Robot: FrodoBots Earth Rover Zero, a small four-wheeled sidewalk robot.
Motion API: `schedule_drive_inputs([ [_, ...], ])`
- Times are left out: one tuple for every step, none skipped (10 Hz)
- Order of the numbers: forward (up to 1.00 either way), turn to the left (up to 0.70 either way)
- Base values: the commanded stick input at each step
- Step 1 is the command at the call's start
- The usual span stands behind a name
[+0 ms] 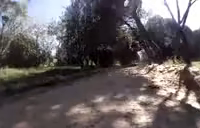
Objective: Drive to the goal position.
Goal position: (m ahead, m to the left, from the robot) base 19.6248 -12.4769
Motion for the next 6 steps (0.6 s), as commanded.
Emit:
schedule_drive_inputs([
  [0.85,0.00],
  [0.85,0.00],
  [0.85,0.00],
  [0.85,0.00],
  [0.85,0.00],
  [0.85,0.00],
])
